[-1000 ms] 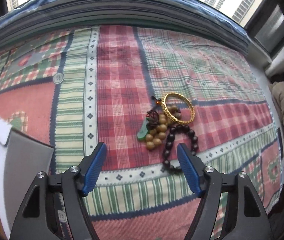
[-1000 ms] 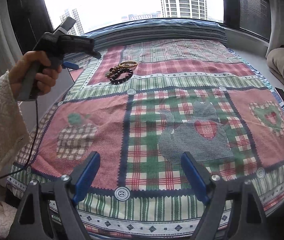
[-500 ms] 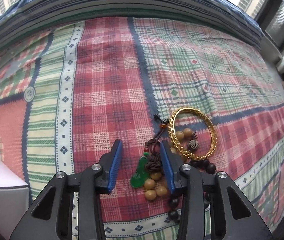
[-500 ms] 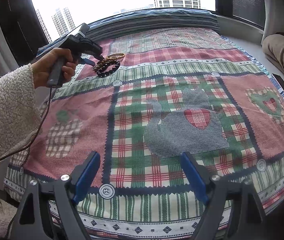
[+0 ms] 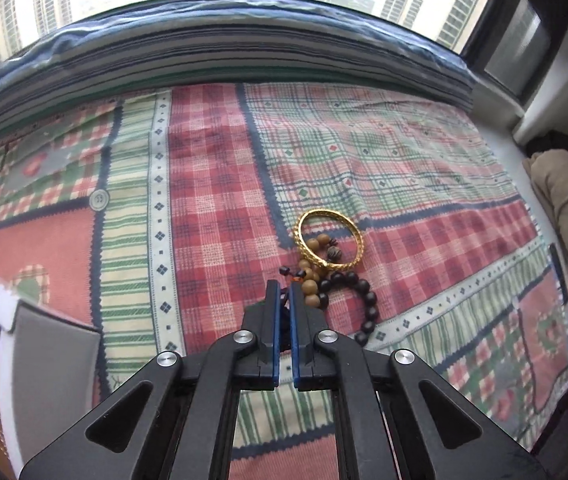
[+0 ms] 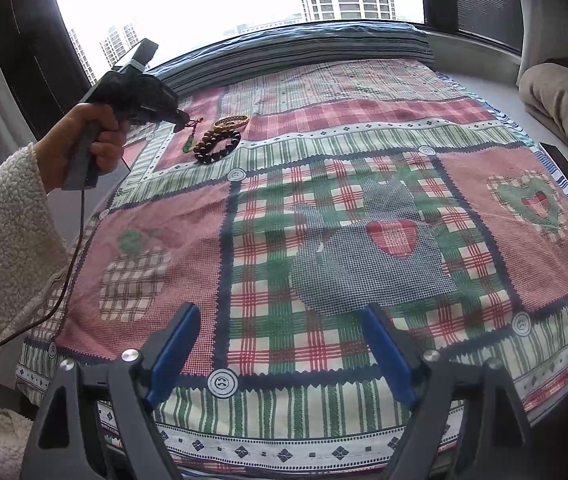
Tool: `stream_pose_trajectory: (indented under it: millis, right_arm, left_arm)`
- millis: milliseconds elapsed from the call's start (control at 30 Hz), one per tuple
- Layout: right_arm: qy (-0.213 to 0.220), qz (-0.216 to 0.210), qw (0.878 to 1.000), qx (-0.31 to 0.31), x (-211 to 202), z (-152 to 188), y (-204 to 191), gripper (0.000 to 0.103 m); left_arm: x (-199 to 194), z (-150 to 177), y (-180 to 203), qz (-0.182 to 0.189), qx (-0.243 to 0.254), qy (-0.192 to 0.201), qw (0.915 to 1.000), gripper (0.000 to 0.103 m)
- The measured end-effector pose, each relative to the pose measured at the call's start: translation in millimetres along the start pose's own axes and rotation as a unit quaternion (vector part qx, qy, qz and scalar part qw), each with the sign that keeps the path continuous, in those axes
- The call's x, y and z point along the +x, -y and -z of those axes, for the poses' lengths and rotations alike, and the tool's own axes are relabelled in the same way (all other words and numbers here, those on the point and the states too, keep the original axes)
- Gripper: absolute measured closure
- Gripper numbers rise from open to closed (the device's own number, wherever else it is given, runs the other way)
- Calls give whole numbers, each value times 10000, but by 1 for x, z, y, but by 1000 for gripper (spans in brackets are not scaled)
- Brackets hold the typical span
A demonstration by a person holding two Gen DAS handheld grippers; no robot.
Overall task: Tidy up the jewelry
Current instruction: 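Grasp the green pendant cord with the left gripper and lift, then reach the right gripper to the gold bangle and dark bead bracelet while the left gripper holds the pendant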
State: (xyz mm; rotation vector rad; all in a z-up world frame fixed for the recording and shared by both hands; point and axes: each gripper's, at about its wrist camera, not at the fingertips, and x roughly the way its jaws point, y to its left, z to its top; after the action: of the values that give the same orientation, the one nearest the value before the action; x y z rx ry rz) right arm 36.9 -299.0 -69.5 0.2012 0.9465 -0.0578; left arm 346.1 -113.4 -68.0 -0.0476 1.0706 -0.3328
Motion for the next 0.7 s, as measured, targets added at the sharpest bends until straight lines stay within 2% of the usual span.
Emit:
stream_pose_trajectory:
  millis: [233, 333, 600, 700]
  right_arm:
    - [71, -93, 9999, -35, -9, 0, -7, 19]
    - [78, -103, 9999, -51, -11, 1, -11, 19]
    - [-23, -302, 9995, -43, -12, 1, -24, 19]
    - [-148, -542, 9984, -83, -10, -5, -29, 19]
  left_arm:
    - [-79, 51, -3, 463, -176, 334, 9982, 101]
    - [-105, 77, -4, 644, -221, 347, 9971, 101]
    - [-140, 136, -12, 853, -301, 249, 9956, 101]
    - [-149, 152, -18, 802, -360, 298, 9957, 101]
